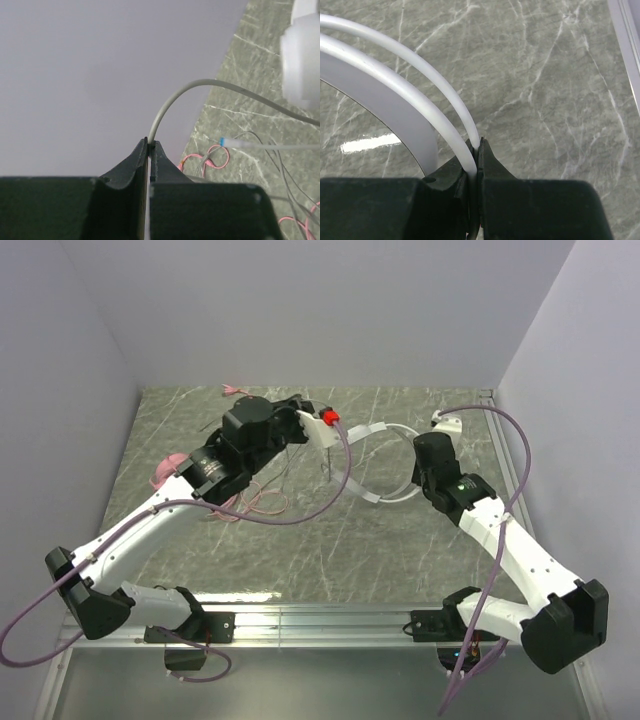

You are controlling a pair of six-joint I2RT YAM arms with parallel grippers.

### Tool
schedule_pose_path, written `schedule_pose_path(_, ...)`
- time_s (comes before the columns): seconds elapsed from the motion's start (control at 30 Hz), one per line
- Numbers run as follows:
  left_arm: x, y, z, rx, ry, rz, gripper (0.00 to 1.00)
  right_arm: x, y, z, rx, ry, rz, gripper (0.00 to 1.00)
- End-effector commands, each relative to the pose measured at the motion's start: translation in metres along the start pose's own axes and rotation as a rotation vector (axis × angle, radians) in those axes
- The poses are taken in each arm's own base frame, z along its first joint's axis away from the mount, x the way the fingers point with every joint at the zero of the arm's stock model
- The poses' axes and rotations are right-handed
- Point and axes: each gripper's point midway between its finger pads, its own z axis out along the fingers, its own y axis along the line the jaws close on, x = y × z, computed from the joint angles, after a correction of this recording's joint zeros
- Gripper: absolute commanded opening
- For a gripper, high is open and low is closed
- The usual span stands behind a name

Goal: Wrap the headphones
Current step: Wrap the headphone cable with the left arm

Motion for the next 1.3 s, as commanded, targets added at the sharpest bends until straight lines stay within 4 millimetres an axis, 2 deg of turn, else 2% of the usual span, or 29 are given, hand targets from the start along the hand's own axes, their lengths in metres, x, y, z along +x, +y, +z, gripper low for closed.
schedule_pose_path(0.0,-0.003,0.022,-0.005,-0.016,-0.05,0.017,0.01,-0.026,0.013,-0.007,-0.055,-0.117,0.045,0.0)
schedule_pose_path(0.1,0.001,0.022,-0.004,0.016,-0.097,0.015,0.0,-0.026,0.019,-0.014,-0.116,-0.144,0.038,0.0)
schedule_pose_path(0.17,-0.006,0.016,-0.005,0.065,-0.161,0.009,0.0,-0.03,0.024,-0.021,-0.16,-0.168,0.043,0.0)
schedule_pose_path(0.2,-0.004,0.011,-0.005,0.098,-0.167,0.003,0.0,-0.029,0.025,-0.023,-0.174,-0.173,0.039,0.0)
schedule_pose_path(0.27,-0.019,0.0,-0.007,0.177,-0.248,-0.002,0.01,-0.029,0.029,-0.026,-0.206,-0.186,0.035,0.0)
schedule_pose_path(0.33,-0.027,-0.006,-0.009,0.232,-0.281,-0.019,0.01,-0.028,0.028,-0.026,-0.2,-0.188,0.033,0.0)
schedule_pose_path(0.4,-0.033,-0.023,-0.013,0.329,-0.315,-0.035,0.02,-0.027,0.027,-0.022,-0.18,-0.173,0.027,0.0)
schedule_pose_path(0.47,-0.044,-0.028,-0.018,0.376,-0.361,-0.04,0.04,-0.028,0.029,-0.021,-0.182,-0.167,0.019,0.0)
schedule_pose_path(0.67,-0.05,-0.028,-0.021,0.389,-0.38,-0.024,0.04,-0.034,0.041,-0.028,-0.261,-0.208,0.013,0.0)
schedule_pose_path(0.7,-0.052,-0.033,-0.019,0.419,-0.391,-0.03,0.04,-0.033,0.042,-0.028,-0.27,-0.206,0.009,0.0)
schedule_pose_path(0.73,-0.058,-0.03,-0.022,0.432,-0.404,-0.033,0.04,-0.032,0.043,-0.028,-0.272,-0.203,0.006,0.0)
schedule_pose_path(0.83,-0.062,-0.039,-0.019,0.488,-0.411,-0.043,0.06,-0.034,0.045,-0.027,-0.27,-0.2,0.001,0.0)
schedule_pose_path(0.87,-0.064,-0.049,-0.016,0.513,-0.402,-0.032,0.05,-0.036,0.043,-0.028,-0.264,-0.206,0.003,0.0)
schedule_pose_path(0.93,-0.059,-0.056,-0.012,0.511,-0.35,-0.004,0.04,-0.039,0.042,-0.029,-0.254,-0.216,0.003,0.0)
schedule_pose_path(1.0,-0.062,-0.066,-0.008,0.516,-0.336,0.027,0.03,-0.043,0.044,-0.03,-0.265,-0.225,-0.002,0.0)
schedule_pose_path(1.27,-0.069,-0.064,0.013,0.504,-0.335,0.024,0.02,-0.037,0.066,-0.04,-0.355,-0.24,-0.056,0.0)
